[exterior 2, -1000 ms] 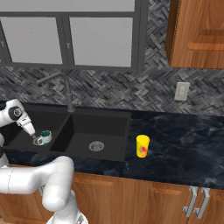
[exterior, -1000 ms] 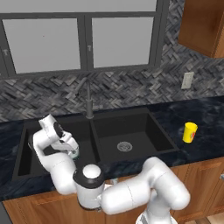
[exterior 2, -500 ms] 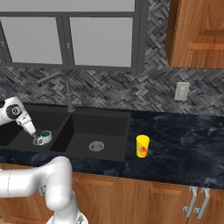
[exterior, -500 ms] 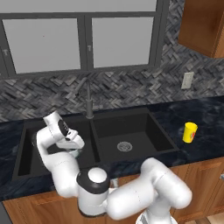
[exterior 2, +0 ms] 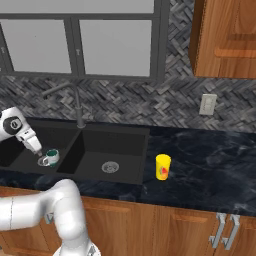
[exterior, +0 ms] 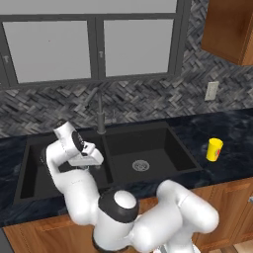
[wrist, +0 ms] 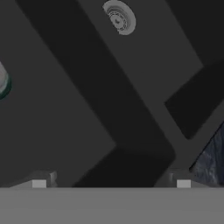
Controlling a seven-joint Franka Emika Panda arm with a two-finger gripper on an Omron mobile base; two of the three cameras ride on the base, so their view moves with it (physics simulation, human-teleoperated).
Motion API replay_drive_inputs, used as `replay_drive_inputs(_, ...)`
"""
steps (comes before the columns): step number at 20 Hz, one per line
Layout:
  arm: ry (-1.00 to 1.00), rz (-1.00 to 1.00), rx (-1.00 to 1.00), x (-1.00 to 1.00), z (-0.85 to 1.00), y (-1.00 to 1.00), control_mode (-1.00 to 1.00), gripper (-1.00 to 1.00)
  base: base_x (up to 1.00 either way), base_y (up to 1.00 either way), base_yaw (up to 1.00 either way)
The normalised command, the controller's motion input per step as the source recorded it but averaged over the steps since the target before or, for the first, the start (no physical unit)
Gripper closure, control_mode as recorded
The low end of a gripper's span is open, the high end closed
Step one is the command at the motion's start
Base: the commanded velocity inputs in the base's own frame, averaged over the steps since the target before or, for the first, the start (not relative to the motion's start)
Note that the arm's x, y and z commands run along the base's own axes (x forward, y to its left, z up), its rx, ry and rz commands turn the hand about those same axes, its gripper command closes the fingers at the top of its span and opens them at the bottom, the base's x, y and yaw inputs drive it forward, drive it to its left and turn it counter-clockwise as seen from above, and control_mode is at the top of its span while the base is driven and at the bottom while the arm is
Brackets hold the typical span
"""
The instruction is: Place the mug in the left basin and the cup in the right basin of the sink.
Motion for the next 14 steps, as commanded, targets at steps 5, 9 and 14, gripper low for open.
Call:
replay_drive_inputs(5,-0.01,0.14,0.0,-0.34,0.34,-0.36,-1.0,-1.0,0.0,0.0,0.0)
replay_drive_inputs(9,0.0,0.13,0.0,-0.3,0.33,-0.37,-1.0,-1.0,0.0,0.0,0.0)
replay_drive_inputs(14,0.0,0.08,0.0,-0.25,0.31,-0.35,-1.0,-1.0,0.0,0.0,0.0)
